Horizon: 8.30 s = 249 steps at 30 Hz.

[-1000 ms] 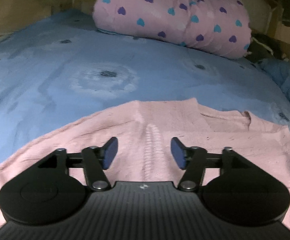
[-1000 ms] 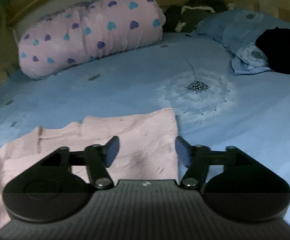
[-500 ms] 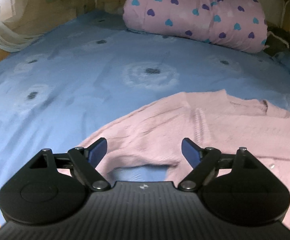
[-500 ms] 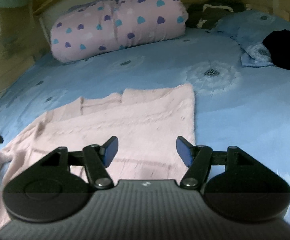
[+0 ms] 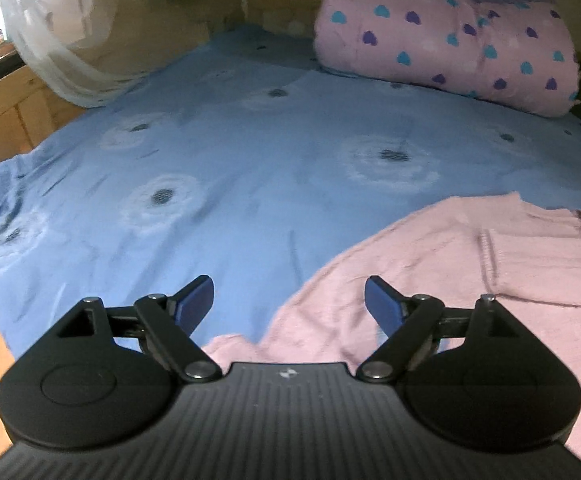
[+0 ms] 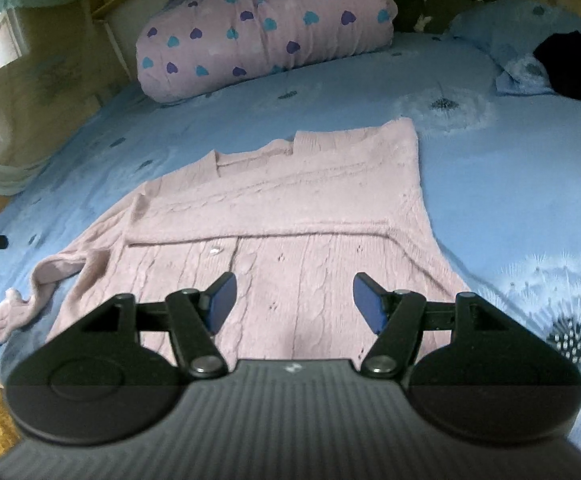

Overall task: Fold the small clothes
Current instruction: 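Move the left tool to the other sleeve cuff and grasp it, then lift the held sleeve and fold it across the body, then release, then withdraw the open left tool from the folded cardigan, then pinch the folded sleeve with the right tool, straighten it, release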

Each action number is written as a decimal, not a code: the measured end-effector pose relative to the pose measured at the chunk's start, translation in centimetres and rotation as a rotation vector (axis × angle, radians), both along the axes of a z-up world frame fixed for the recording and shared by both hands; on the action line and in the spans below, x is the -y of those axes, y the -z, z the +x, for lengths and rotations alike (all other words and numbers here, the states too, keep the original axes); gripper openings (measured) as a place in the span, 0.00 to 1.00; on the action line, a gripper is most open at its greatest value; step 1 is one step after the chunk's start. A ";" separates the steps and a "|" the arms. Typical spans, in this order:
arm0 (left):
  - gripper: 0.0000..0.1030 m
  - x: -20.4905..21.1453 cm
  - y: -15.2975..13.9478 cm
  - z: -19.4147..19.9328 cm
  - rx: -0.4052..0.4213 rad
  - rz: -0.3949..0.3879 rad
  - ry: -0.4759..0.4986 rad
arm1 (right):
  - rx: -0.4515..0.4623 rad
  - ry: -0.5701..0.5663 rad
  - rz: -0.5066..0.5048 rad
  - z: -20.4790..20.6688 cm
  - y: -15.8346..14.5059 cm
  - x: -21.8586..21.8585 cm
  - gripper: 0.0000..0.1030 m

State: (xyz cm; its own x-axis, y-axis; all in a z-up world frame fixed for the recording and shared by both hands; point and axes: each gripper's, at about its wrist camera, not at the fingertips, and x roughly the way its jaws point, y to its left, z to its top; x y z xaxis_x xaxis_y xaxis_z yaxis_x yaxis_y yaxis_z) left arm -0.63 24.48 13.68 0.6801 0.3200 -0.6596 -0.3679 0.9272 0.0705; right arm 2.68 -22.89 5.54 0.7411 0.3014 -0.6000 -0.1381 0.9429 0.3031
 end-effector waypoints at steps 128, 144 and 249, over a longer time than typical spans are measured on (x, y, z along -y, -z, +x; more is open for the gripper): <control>0.65 37.7 5.2 19.9 -0.056 0.018 0.560 | -0.081 -0.040 -0.058 4.0 3.2 4.0 0.66; 0.75 32.1 1.4 15.2 -0.044 0.149 0.498 | -0.092 -0.023 -0.071 4.2 3.7 4.1 0.66; 0.85 14.8 10.4 16.3 -0.009 -0.043 0.198 | 0.036 0.116 -0.139 18.1 1.7 1.5 0.33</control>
State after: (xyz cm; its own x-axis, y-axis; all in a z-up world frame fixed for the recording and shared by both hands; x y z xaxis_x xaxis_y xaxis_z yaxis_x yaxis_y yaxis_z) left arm 15.65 9.71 3.24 0.7210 0.1520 -0.6761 -0.1778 0.9836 0.0314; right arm 20.82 -24.44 3.84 0.7879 0.1281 -0.6023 -0.0340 0.9857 0.1652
